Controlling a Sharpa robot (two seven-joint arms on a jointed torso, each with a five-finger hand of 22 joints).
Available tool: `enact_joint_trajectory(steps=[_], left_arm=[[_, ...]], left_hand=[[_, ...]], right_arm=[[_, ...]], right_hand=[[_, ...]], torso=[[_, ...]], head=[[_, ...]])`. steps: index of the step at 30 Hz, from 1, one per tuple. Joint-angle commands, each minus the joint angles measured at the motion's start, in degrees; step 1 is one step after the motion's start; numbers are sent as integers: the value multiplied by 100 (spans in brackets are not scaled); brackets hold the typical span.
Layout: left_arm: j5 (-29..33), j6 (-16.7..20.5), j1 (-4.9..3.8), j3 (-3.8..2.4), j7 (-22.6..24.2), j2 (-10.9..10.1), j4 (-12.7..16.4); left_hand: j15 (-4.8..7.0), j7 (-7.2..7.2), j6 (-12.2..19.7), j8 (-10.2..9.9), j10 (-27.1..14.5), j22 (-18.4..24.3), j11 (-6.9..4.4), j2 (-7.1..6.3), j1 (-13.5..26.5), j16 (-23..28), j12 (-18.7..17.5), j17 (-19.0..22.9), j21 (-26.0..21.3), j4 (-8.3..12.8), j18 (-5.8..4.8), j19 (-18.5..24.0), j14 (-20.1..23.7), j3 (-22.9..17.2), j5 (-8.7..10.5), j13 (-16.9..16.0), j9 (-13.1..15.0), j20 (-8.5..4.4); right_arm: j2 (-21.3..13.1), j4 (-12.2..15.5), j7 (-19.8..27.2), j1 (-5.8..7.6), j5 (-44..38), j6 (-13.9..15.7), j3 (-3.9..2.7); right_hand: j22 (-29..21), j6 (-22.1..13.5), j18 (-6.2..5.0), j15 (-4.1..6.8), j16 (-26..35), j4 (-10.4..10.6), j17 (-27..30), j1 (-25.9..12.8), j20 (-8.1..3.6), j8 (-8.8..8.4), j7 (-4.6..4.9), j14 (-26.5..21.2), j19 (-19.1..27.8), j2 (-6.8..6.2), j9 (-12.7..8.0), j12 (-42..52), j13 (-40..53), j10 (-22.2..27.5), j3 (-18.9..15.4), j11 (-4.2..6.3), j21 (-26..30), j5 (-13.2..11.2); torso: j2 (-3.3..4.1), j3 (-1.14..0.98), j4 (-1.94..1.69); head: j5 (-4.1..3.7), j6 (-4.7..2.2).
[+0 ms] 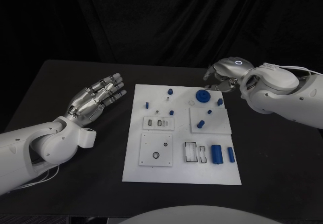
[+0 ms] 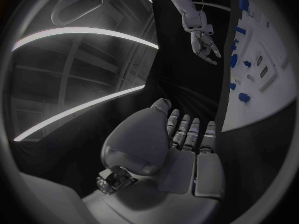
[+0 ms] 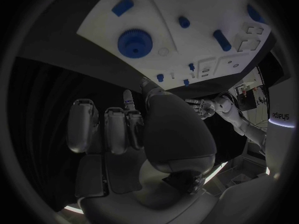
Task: Assemble the parts on the task board
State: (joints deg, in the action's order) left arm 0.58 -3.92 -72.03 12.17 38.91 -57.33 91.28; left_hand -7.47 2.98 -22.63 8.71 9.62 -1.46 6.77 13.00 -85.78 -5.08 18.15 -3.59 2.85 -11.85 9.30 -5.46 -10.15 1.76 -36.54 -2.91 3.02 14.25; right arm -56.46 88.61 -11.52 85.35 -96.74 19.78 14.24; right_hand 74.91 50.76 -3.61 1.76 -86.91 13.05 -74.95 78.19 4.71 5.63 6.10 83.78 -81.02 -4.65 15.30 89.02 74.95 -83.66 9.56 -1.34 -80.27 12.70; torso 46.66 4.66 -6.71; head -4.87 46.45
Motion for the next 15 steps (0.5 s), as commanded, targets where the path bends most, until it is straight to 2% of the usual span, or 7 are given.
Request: enact_joint_trajectory(steps=[1,4,6,9,13,15], left_arm=[[-6,-56,-7,-5,262,14,-5],[-6,-66,-7,-5,263,34,-23],[-6,-69,-7,-5,263,41,-29],[-6,-77,-6,-5,260,58,-42],[-6,-89,-6,-5,256,83,-57],[-6,-96,-6,-5,254,91,-62]], left_hand=[[-37,0,5,-12,-33,-5,17,36,-29,-27,1,3,14,2,112,-1,11,-39,-31,4,0,42],[-43,1,3,-11,-30,-4,16,37,-27,-14,5,12,13,3,112,0,36,-47,-32,3,0,43],[-43,1,3,-11,-30,-4,16,37,-27,-14,5,12,13,3,112,0,36,-47,-32,3,0,43],[-43,1,3,-11,-30,-4,16,37,-27,-14,5,12,13,3,112,0,36,-47,-32,3,0,43],[-43,1,3,-11,-30,-4,16,37,-27,-14,5,12,13,3,112,0,36,-47,-32,3,0,43],[-43,1,3,-11,-30,-4,16,37,-27,-14,5,12,13,3,112,0,36,-47,-32,3,0,43]], right_arm=[[-45,-13,-319,-80,-68,-277,-6],[-81,-24,-329,-140,-77,-276,-5],[-89,-31,-328,-167,-80,-274,-5],[-73,-56,-324,-209,-83,-294,-5],[-41,-88,-318,-247,-85,-333,-5],[-18,-110,-321,-260,-85,-358,-5]], right_hand=[[1073,66,150,-24,-309,75,-1505,-102,19,-56,12,622,-270,2,-26,98,1505,-634,-93,-33,-292,-183],[1212,10,207,-30,-309,159,-1505,-183,24,-138,49,622,-460,3,-86,98,1505,-634,-194,-37,-495,-306],[1259,-66,229,-33,-309,194,-1505,-210,26,-182,61,622,-527,1,-134,98,1505,-634,-236,-44,-565,-372],[1302,-140,249,-30,-309,218,-1505,-223,25,-200,51,622,-589,2,-179,98,1505,-634,-267,-39,-632,-413],[1336,-190,265,-19,-309,211,-1505,-190,17,-196,43,622,-637,17,-218,98,1505,-634,-274,-27,-683,-369],[1333,-192,263,-18,-309,204,-1505,-176,16,-191,45,622,-632,24,-227,98,1505,-634,-273,-27,-678,-332]], torso=[[11,-4,-6],[13,-12,-12],[11,-10,-15],[11,-9,-2],[11,-11,-5],[9,-8,-18]], head=[[-7,9],[-29,19],[-36,19],[-28,30],[-31,27],[-43,26]])
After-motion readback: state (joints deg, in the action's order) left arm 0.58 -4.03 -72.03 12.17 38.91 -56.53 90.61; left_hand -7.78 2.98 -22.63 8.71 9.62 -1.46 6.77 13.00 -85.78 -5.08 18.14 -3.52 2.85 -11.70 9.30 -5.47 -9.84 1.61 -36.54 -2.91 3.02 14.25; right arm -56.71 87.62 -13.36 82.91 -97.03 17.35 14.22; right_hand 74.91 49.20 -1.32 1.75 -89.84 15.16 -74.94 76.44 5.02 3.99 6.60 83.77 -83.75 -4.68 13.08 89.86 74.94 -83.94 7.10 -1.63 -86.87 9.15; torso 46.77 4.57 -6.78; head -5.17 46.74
